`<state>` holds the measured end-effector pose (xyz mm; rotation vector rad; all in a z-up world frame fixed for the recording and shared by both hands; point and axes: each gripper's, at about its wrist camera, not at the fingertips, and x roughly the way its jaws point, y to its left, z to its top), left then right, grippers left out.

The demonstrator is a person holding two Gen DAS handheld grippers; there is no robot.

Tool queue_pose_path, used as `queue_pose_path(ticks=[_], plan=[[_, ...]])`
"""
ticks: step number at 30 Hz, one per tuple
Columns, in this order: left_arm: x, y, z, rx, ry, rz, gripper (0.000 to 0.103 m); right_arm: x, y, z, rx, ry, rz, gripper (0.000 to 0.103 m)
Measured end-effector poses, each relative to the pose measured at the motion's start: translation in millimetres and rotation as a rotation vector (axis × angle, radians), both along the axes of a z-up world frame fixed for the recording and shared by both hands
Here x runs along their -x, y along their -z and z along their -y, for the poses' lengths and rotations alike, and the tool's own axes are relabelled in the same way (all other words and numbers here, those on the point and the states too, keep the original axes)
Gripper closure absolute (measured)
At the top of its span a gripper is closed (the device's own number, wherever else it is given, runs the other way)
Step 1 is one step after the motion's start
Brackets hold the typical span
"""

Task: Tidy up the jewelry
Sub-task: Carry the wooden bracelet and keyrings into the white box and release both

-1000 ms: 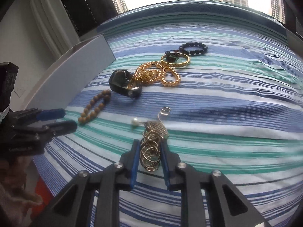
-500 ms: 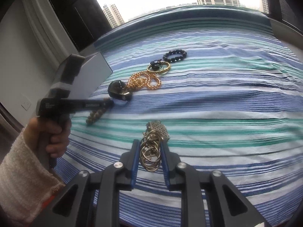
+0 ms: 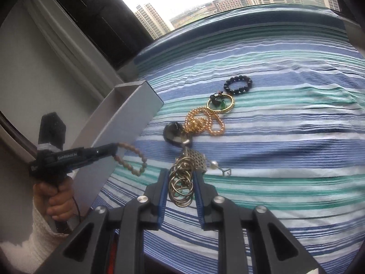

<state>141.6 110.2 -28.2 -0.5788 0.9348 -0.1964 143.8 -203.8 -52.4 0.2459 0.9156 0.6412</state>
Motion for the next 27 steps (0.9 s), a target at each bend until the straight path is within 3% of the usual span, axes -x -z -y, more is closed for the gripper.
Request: queue_pose_path(ticks=[7, 11, 16, 20, 27], plan=[[57, -79, -69, -0.051, -0.180, 0.145, 0.092, -19, -58, -78, -0.014, -0.167, 0.057, 0.081], [72, -93, -120, -0.126, -0.302, 0.155, 0.092, -29, -78, -149, -0.009, -0.272, 0.106, 0.081], [58, -64, -177, -0.207, -0.420, 0.063, 0.092, -41, -78, -248, -0.003, -0.399, 0.129, 0.081], [38, -25, -213, -0.281, -0.495, -0.038, 0.092, -54, -59, -322, 0.051, -0.460, 0.139, 0.081], [28, 28, -234, -0.345, -0.506, -0.189, 0.090, -59, -15, -399, 0.233, -0.504, 0.174, 0.081]])
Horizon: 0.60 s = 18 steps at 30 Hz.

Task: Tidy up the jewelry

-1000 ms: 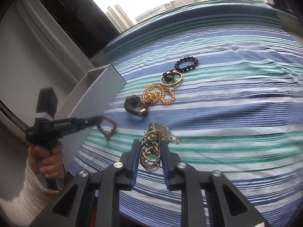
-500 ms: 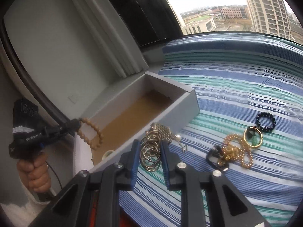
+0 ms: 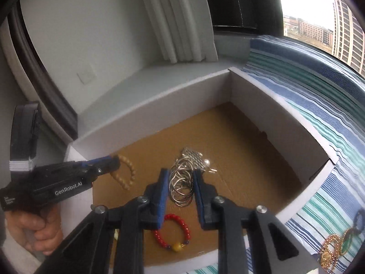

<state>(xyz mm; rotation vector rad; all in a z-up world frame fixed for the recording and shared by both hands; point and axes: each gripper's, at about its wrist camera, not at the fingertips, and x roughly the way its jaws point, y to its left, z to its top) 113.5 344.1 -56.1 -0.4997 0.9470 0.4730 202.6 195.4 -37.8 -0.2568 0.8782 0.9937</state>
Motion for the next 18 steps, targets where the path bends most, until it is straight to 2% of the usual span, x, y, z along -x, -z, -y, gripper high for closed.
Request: queue_pose_path(ticks=[2, 3, 4, 5, 6, 8, 13, 16, 18], plan=[[5, 1, 6, -0.022, -0.003, -0.030, 0.086, 6, 5, -4, 0.033, 0.002, 0.036, 0.074], [9, -1, 10, -0.038, -0.001, -0.031, 0.070, 11, 5, -3, 0.044, 0.012, 0.073, 0.067], [12, -5, 14, -0.057, 0.004, -0.020, 0.047, 16, 3, 0, 0.050, 0.019, 0.111, 0.044], [17, -10, 22, -0.082, 0.006, 0.000, 0.038, 20, 0, 5, 0.052, 0.026, 0.144, 0.028], [22, -18, 29, -0.109, 0.008, 0.023, 0.028, 25, -5, 12, 0.044, 0.035, 0.169, 0.027], [29, -32, 48, -0.146, 0.036, 0.063, 0.025, 33, -14, 31, 0.021, 0.050, 0.202, 0.027], [39, -56, 108, -0.167, 0.155, 0.160, 0.014, 55, -31, 94, -0.008, 0.140, 0.291, 0.024], [43, -58, 154, -0.167, 0.260, 0.197, 0.008, 69, -27, 143, 0.001, 0.194, 0.322, 0.023], [43, -48, 183, -0.145, 0.331, 0.199, 0.006, 77, -16, 180, 0.023, 0.240, 0.324, 0.022]])
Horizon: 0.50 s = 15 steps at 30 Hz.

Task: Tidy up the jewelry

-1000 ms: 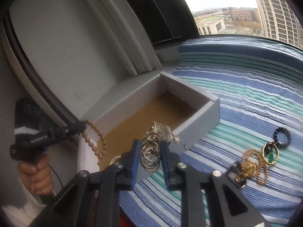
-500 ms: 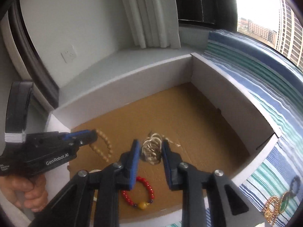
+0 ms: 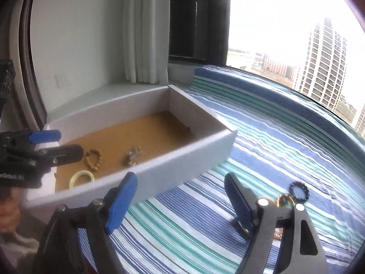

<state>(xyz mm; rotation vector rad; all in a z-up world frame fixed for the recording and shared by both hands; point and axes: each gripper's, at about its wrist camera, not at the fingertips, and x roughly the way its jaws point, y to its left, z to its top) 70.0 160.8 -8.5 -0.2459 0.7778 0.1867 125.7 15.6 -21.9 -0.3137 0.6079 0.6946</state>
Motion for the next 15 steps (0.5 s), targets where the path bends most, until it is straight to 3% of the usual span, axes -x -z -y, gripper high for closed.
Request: queue_pose_path(ticks=[7, 11, 15], plan=[[-15, 67, 102, 0.015, 0.188, -0.116, 0.006, 20, 63, 134, 0.066, 0.290, -0.087, 0.020], [-17, 97, 150, -0.050, 0.243, -0.160, 0.006, 30, 99, 201, 0.096, 0.466, -0.155, 0.019], [-21, 119, 175, -0.123, 0.285, -0.199, 0.007, 33, 122, 246, 0.091, 0.572, -0.206, 0.019]])
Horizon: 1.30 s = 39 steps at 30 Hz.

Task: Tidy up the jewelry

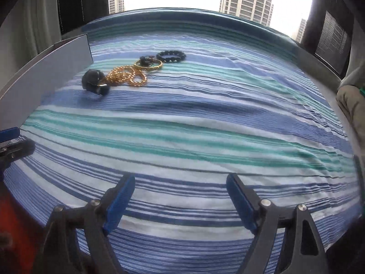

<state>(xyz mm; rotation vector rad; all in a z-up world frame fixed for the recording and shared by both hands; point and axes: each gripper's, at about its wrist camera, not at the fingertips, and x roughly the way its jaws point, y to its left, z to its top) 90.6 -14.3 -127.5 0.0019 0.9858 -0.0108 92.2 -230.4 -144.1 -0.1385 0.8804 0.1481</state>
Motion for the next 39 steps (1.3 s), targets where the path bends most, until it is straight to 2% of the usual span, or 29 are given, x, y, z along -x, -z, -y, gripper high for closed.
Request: queue_pose_path(ticks=[2, 5, 10, 17, 31, 37, 39], plan=[[-4, 10, 4, -0.027, 0.003, -0.023, 0.006, 2, 3, 12, -0.023, 0.024, -0.004, 0.019], [-6, 21, 4, -0.025, 0.002, -0.069, 0.006, 2, 8, 20, -0.053, 0.046, -0.018, 0.019], [-4, 24, 2, -0.013, -0.010, -0.070, 0.001, 1, 13, 21, -0.053, 0.056, -0.025, 0.018], [-3, 24, 3, -0.008, 0.014, -0.068, 0.000, 0, 19, 18, -0.041, 0.048, -0.021, 0.014], [-2, 24, 3, -0.011, 0.050, -0.082, 0.000, 1, 19, 17, -0.036, 0.040, -0.016, 0.012], [-5, 23, 2, -0.007, 0.058, -0.115, 0.001, 3, 20, 17, -0.036, 0.034, -0.004, 0.012], [-6, 19, -1, 0.020, 0.051, -0.129, 0.001, 3, 20, 17, -0.036, 0.035, -0.003, 0.012]])
